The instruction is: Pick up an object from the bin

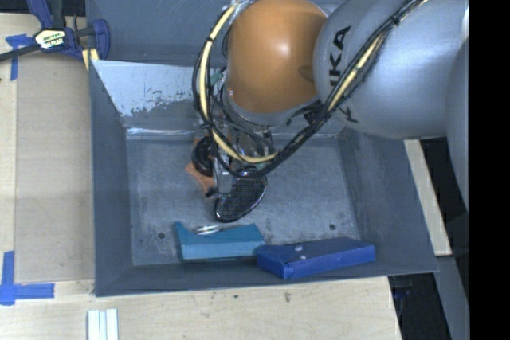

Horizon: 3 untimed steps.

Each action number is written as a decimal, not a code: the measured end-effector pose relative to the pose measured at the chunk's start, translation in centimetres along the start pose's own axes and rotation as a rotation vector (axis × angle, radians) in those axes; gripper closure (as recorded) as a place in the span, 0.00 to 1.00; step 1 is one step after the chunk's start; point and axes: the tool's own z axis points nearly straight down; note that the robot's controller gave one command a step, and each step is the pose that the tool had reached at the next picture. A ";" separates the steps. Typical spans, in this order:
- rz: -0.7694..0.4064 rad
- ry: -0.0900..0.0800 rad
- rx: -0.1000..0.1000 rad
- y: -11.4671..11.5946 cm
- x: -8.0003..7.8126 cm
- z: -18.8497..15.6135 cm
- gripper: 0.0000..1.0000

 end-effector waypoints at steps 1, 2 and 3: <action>-0.060 0.003 0.001 -5.6 2.1 3.9 0.00; -0.251 0.002 0.001 -7.3 1.1 6.2 0.00; -0.423 -0.009 0.001 -9.9 0.7 12.9 0.00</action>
Offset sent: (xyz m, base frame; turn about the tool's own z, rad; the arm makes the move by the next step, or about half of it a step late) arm 0.0015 -0.0761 -0.0688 -0.2718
